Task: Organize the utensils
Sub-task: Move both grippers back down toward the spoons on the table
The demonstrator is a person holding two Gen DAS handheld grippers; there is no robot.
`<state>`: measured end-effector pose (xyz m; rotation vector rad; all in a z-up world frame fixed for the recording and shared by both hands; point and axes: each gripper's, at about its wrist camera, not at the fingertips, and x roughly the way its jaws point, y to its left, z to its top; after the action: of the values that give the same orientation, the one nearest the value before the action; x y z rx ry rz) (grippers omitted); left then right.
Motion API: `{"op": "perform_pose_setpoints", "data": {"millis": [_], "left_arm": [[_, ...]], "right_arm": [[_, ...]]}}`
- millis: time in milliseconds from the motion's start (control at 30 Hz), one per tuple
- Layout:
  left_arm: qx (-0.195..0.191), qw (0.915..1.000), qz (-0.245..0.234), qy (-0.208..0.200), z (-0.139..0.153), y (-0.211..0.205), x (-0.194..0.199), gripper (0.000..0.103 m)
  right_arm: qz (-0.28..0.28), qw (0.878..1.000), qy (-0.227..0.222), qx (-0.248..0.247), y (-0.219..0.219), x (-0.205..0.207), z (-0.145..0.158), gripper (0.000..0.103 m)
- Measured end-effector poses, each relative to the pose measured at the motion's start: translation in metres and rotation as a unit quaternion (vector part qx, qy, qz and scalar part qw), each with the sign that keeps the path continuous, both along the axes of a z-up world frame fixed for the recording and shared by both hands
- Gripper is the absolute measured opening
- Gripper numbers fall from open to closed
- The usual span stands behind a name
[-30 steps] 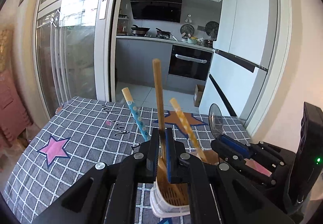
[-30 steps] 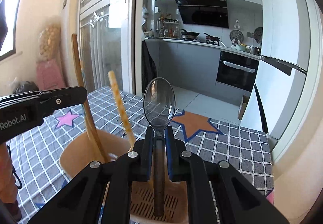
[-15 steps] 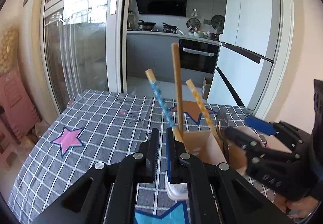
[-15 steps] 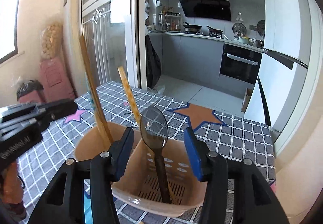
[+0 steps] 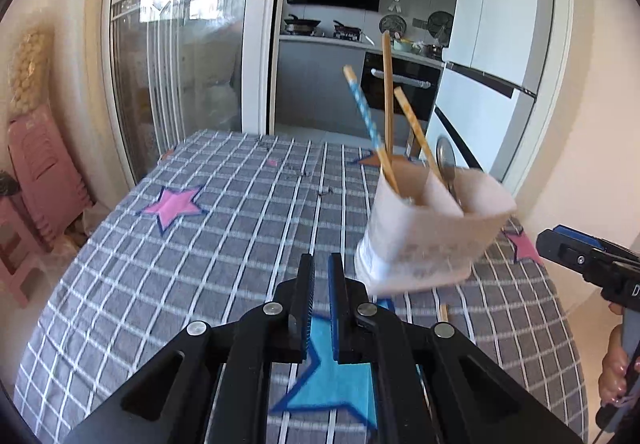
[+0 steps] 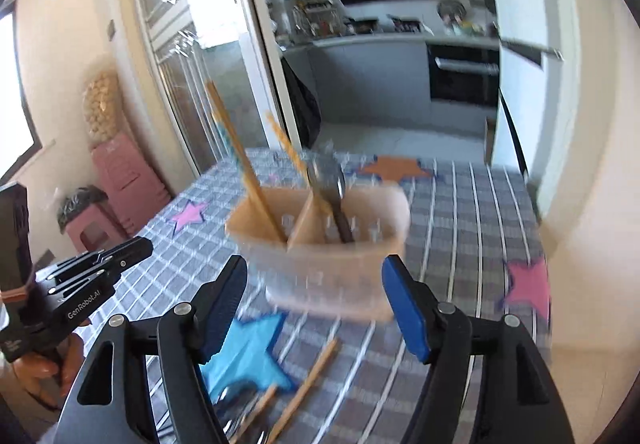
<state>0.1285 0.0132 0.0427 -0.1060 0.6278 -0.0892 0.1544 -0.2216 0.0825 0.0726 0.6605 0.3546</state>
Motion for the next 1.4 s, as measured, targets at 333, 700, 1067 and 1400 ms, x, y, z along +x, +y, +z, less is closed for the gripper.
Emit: {"op": "perform_pose_setpoints", "data": {"millis": [333, 700, 1067, 1400], "left_arm": [[0.001, 0.9985, -0.018, 0.052, -0.049, 0.006, -0.051, 0.067], [0.027, 0.9967, -0.011, 0.075, -0.080, 0.017, -0.070, 0.103], [0.079, 0.9905, -0.017, 0.112, -0.112, 0.011, -0.086, 0.103], [0.104, 0.9840, -0.060, 0.132, -0.115, -0.002, -0.078, 0.103]], "right_arm": [[-0.025, 0.995, 0.095, 0.003, -0.024, -0.066, -0.052, 0.082], [-0.005, 0.990, 0.137, -0.021, -0.027, -0.116, -0.083, 0.103], [0.151, 0.966, 0.099, -0.184, 0.032, -0.179, -0.101, 0.103], [0.201, 0.940, 0.120, -0.247, 0.068, -0.180, -0.122, 0.064]]}}
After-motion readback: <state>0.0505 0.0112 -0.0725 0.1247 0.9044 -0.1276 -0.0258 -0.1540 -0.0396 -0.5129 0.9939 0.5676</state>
